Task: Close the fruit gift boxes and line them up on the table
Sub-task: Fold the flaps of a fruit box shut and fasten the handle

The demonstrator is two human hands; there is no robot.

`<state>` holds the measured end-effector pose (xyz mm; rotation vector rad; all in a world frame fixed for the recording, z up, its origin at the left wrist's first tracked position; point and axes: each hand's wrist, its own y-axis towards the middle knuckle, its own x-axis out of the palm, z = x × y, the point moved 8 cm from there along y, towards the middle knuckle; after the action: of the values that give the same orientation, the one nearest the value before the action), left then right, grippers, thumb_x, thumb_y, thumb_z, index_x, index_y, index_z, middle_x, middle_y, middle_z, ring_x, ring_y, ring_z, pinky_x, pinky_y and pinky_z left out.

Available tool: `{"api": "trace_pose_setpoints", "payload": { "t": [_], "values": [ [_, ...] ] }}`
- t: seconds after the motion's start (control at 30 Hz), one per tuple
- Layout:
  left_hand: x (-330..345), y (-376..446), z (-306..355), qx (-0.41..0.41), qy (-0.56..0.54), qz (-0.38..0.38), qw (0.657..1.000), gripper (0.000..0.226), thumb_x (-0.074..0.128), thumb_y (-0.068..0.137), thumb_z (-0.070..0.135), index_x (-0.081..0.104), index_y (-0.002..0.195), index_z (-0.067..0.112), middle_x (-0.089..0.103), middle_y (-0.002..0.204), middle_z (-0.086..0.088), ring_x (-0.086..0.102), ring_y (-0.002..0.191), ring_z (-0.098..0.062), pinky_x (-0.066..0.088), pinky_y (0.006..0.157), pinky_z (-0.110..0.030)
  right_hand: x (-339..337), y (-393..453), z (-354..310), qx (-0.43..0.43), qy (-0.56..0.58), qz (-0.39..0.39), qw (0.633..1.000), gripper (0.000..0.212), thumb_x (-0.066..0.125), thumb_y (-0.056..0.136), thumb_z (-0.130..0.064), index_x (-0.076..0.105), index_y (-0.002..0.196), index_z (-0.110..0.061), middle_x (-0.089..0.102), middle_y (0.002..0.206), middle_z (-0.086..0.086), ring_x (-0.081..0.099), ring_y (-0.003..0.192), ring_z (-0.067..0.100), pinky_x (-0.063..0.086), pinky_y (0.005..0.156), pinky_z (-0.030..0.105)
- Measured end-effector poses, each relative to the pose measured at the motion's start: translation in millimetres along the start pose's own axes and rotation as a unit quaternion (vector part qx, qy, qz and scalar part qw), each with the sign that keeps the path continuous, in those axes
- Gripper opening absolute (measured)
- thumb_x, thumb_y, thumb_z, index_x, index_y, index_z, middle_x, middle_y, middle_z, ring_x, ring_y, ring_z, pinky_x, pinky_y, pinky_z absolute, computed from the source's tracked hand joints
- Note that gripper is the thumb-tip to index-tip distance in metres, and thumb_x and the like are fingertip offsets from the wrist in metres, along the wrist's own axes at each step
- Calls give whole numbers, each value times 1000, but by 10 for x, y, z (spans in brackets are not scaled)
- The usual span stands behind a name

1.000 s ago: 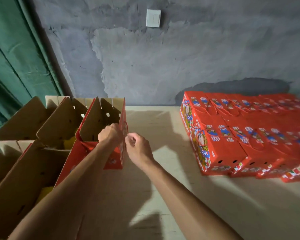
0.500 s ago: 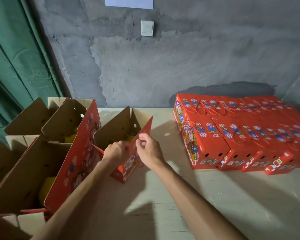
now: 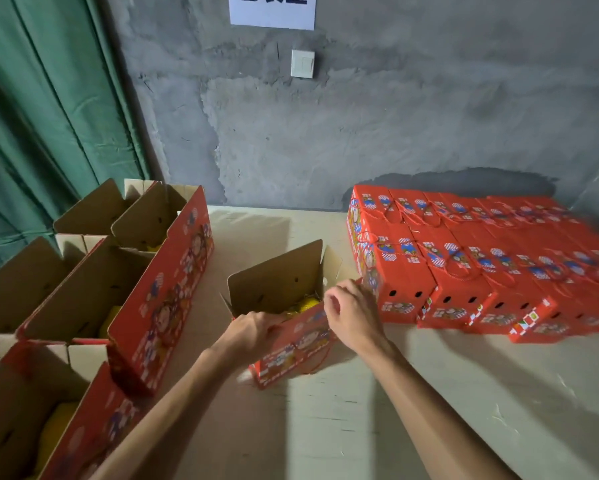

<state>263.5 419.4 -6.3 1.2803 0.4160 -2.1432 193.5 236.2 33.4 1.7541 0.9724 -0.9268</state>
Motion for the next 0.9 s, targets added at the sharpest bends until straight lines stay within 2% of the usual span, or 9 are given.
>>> {"api": "trace_pose_setpoints", "payload": {
  "t": [0.13, 0.2, 0.27, 0.33, 0.47, 0.5, 0.6, 0.73, 0.9],
  "values": [
    [89, -147, 269, 17, 14, -14, 1000, 22, 52, 105, 27, 71, 116, 28, 76, 101, 8, 73, 84, -13, 59, 72, -32, -9, -204, 107, -78, -77, -78, 991, 27, 63, 95, -46, 62, 110, -24, 65, 117, -7, 54, 118, 16, 27, 120, 47],
    [145, -204, 363, 24, 32, -22, 999, 22, 51, 105, 28, 71, 113, 24, 76, 99, 5, 72, 85, -16, 58, 75, -35, 0, -306, 168, -96, -97, -106, 985, 29, 66, 95, -41, 62, 118, -25, 66, 120, -7, 56, 117, 17, 23, 122, 43],
    [220, -286, 409, 27, 39, -29, 998, 21, 51, 105, 29, 70, 111, 23, 75, 98, 4, 71, 85, -17, 57, 75, -37, -34, -422, 230, -105, -102, -117, 982, 24, 63, 98, -37, 69, 119, -27, 65, 117, -6, 53, 113, 17, 33, 112, 36],
    [282, -392, 401, 20, 44, -32, 998, 23, 50, 106, 32, 69, 116, 26, 74, 103, 3, 71, 90, -19, 57, 78, -37, -68, -554, 245, -110, -74, -135, 982, 20, 64, 98, -38, 76, 110, -29, 64, 106, -6, 52, 106, 17, 41, 92, 33],
    [314, -611, 290, -19, 40, 1, 999, 24, 50, 104, 41, 67, 121, 41, 74, 113, 9, 71, 98, -17, 54, 75, -23, -47, -797, 203, -128, -34, -170, 976, 19, 66, 94, -44, 77, 94, -28, 52, 87, -9, 56, 95, 14, 24, 58, 28],
    [318, -661, 280, -26, 38, 11, 999, 24, 50, 104, 43, 66, 122, 45, 74, 114, 10, 71, 99, -18, 54, 76, -26, -40, -849, 189, -131, -36, -174, 975, 19, 65, 94, -44, 75, 91, -28, 49, 85, -8, 56, 91, 13, 20, 54, 28],
    [330, -785, 302, -33, 30, 19, 999, 29, 45, 100, 51, 60, 125, 52, 75, 112, 10, 71, 99, -19, 57, 80, -35, -45, -1017, 178, -128, -28, -179, 975, 22, 64, 94, -45, 71, 85, -26, 46, 83, -7, 55, 85, 11, 14, 51, 25],
    [313, -858, 359, 1, 23, 38, 999, 26, 49, 101, 48, 64, 123, 47, 76, 107, 15, 72, 90, -7, 52, 69, -23, -176, -1130, 183, -106, 12, -152, 983, 18, 67, 91, -50, 74, 88, -34, 44, 80, -9, 53, 84, 6, 13, 54, 23],
    [317, -1013, 337, 30, -8, 40, 999, 44, 37, 96, 66, 65, 120, 42, 75, 106, 18, 69, 89, 3, 52, 67, -9, -272, -1347, 133, -103, 42, -140, 984, 19, 67, 92, -52, 75, 90, -34, 44, 79, -8, 49, 76, 5, 20, 58, 16]
  ]
}}
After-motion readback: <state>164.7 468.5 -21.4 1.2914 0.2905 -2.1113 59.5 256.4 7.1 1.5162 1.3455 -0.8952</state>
